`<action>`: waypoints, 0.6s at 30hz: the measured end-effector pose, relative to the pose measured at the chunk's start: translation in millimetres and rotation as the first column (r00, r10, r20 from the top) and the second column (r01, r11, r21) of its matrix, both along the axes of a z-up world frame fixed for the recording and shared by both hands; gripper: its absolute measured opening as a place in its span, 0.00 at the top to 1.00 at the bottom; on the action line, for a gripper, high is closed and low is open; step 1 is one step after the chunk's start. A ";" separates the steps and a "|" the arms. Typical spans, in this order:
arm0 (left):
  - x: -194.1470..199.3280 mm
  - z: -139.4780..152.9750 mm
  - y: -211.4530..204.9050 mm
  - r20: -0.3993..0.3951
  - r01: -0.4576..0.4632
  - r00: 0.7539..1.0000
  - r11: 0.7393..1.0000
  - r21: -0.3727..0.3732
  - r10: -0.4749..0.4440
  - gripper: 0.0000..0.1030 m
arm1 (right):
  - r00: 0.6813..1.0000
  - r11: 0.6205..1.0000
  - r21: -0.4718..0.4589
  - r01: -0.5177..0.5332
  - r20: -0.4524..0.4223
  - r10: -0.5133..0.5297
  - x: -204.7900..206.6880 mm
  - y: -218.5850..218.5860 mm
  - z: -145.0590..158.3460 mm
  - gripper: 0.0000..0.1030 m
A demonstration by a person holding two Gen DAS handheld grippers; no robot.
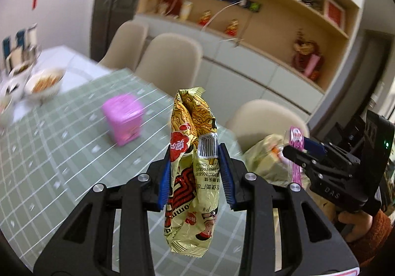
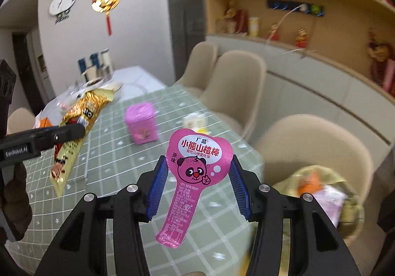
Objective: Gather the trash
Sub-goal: 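Carry the yellow wrapper and pink lollipop wrapper over the yellow trash bag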
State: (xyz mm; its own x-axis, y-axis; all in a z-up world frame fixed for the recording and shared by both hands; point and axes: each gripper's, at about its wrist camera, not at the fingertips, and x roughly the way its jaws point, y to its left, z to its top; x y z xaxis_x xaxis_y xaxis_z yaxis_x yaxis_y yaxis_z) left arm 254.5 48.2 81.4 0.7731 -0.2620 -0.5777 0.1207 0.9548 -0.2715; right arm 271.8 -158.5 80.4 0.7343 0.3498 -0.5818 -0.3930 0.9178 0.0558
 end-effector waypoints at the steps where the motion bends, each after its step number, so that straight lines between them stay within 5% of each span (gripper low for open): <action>1: 3.2 7.0 -14.5 0.021 0.017 1.000 1.000 -0.002 -0.017 0.68 | 1.000 1.000 0.002 0.021 0.016 -0.021 -3.5 -17.1 6.0 0.54; 10: 35.1 34.0 -127.1 0.097 0.159 0.983 0.986 -0.044 -0.154 0.68 | 0.980 0.986 0.010 0.167 0.106 -0.167 -12.7 -146.7 36.7 0.54; 18: 77.3 25.6 -222.3 0.152 0.257 0.959 0.961 -0.099 -0.241 0.69 | 0.952 0.961 0.031 0.274 0.130 -0.276 -4.1 -244.0 24.5 0.54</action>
State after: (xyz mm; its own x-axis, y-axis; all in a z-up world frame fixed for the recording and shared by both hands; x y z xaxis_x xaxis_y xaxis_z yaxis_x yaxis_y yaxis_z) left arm 331.8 -174.1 107.0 0.7443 -0.5156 -0.4246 0.3946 0.8523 -0.3432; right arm 267.8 -402.5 104.9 0.8730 0.1305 -0.4700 -0.1304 0.9909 0.0330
